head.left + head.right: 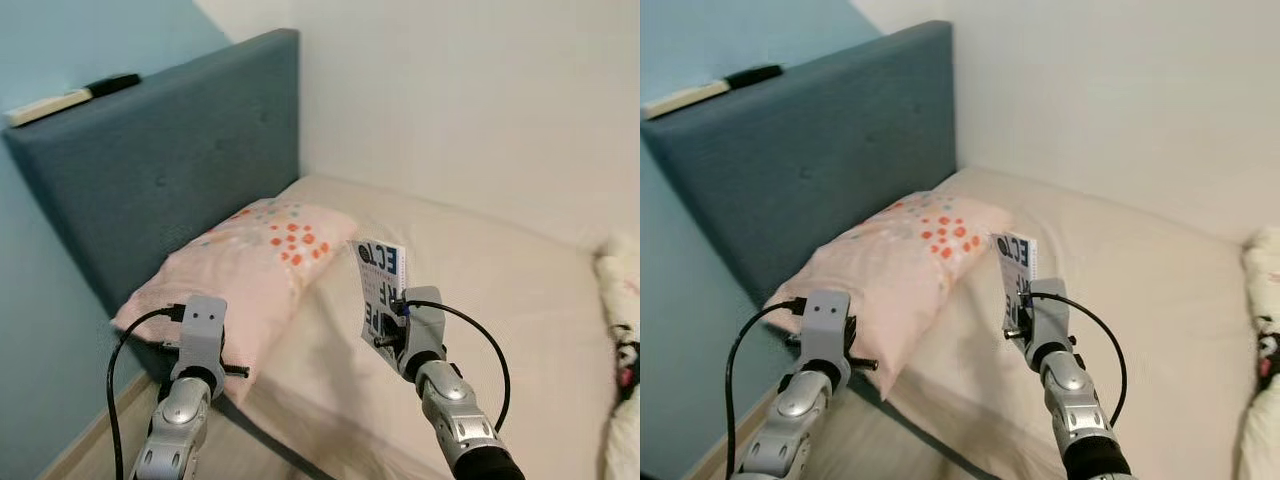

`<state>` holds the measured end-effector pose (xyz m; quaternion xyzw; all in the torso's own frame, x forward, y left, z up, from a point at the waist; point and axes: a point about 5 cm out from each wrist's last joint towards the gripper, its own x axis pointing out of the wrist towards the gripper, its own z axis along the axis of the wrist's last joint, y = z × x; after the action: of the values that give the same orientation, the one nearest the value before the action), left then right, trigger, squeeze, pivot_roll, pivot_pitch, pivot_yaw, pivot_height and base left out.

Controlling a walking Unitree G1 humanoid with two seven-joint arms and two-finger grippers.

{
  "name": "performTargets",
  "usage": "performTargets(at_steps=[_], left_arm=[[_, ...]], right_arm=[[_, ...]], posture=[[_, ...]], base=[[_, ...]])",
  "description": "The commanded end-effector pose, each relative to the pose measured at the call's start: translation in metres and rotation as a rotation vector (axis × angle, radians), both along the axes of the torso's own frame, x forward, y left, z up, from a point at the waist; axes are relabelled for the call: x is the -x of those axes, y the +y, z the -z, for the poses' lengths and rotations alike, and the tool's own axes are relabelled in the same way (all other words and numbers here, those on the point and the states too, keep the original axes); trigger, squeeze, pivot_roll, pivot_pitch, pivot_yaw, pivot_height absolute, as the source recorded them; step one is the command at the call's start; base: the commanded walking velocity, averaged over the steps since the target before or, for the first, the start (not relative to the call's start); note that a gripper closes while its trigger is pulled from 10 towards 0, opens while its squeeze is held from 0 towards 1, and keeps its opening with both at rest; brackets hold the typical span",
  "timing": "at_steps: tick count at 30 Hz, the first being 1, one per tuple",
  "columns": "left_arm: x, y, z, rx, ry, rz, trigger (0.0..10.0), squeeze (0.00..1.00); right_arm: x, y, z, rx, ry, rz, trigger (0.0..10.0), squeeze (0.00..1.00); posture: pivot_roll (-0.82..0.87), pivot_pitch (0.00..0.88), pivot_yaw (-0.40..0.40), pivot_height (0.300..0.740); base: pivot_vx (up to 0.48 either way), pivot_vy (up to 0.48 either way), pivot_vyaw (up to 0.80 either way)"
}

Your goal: Clean up the room

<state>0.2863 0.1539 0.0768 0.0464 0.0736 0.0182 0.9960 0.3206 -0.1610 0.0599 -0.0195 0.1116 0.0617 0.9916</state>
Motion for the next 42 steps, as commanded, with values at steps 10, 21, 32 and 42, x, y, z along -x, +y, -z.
performTargets(at_steps=[10, 21, 32, 42], left_arm=[[0.007, 0.013, 0.002, -0.017, -0.017, -0.099, 10.0, 0.0], [0.012, 0.015, 0.0, 0.025, -0.051, -0.099, 10.0, 0.0], [0.011, 0.009, 0.0, 0.046, -0.053, -0.064, 10.0, 0.0], [0.011, 0.007, -0.002, 0.058, -0.068, -0.056, 10.0, 0.0]], right_arm=[[0.0, 0.015, -0.003, -0.01, -0.018, -0.102, 10.0, 0.0], [0.002, 0.028, -0.001, 0.011, 0.001, -0.208, 10.0, 0.0], [0.004, 0.025, 0.001, 0.006, 0.009, -0.192, 10.0, 0.0], [0.004, 0.025, 0.002, 0.008, 0.013, -0.191, 10.0, 0.0]], posture=[[-0.01, 0.079, -0.032, 0.74], [-0.01, 0.08, -0.035, 0.74], [-0.01, 0.082, -0.032, 0.74], [-0.01, 0.082, -0.034, 0.74]], base=[[0.0, 0.0, -0.16], [0.0, 0.0, 0.0], [0.328, 0.0, 0.0], [0.318, 0.0, 0.0]])
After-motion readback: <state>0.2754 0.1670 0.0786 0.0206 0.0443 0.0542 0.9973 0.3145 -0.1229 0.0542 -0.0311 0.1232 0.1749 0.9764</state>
